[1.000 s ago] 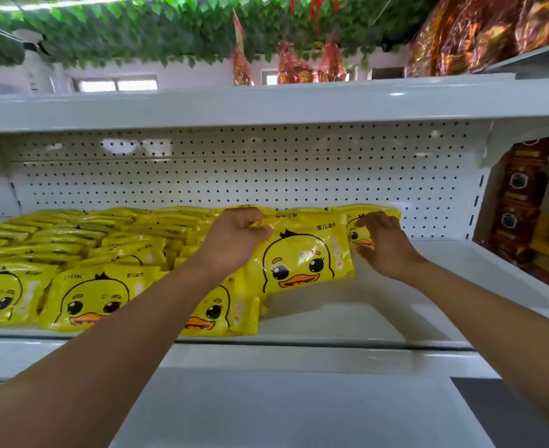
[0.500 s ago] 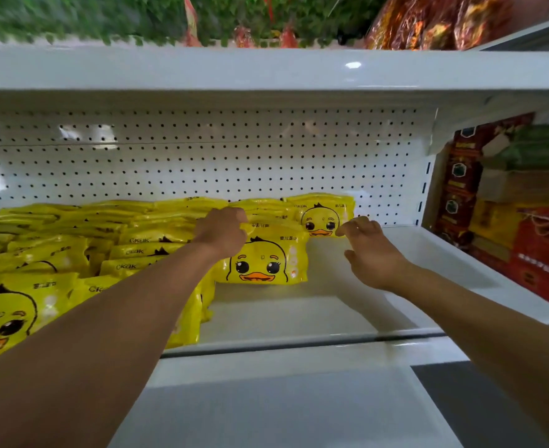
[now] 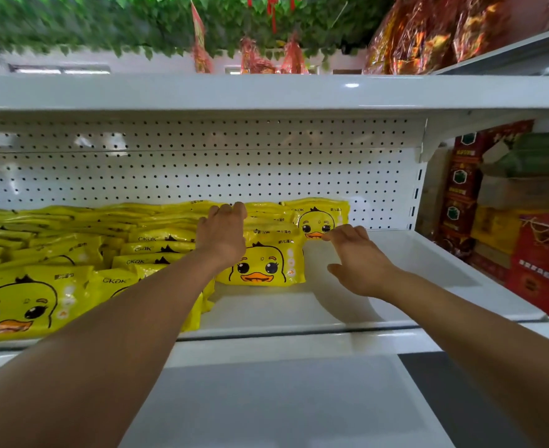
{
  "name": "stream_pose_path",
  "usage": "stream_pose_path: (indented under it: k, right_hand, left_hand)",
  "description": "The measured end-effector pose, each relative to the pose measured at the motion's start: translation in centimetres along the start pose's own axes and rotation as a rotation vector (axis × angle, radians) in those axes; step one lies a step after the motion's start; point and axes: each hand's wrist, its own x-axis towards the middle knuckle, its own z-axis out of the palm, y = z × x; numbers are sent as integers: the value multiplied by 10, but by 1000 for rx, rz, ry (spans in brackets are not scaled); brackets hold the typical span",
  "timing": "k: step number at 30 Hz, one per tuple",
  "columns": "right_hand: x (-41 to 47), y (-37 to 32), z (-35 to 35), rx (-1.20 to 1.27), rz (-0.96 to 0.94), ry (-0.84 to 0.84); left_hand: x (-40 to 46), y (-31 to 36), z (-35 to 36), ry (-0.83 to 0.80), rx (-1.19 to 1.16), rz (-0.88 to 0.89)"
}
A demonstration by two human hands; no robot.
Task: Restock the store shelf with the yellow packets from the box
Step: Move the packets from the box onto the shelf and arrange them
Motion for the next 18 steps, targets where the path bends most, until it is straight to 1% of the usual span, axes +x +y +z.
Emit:
stream_pose_path:
  k: [7, 10, 14, 18]
  right_hand:
    - [-49, -23, -16, 46, -99, -3]
    - [-78, -35, -16, 74, -143, -13]
    - [-116, -50, -7, 129, -200, -42]
    - [-158, -61, 17, 194, -242, -128]
  left_hand:
    - [-64, 14, -33, -9, 11, 58]
    - [-103, 23, -44, -39, 21, 49]
    - [-160, 33, -47, -106, 15, 11]
    - [-220, 31, -29, -218, -11, -45]
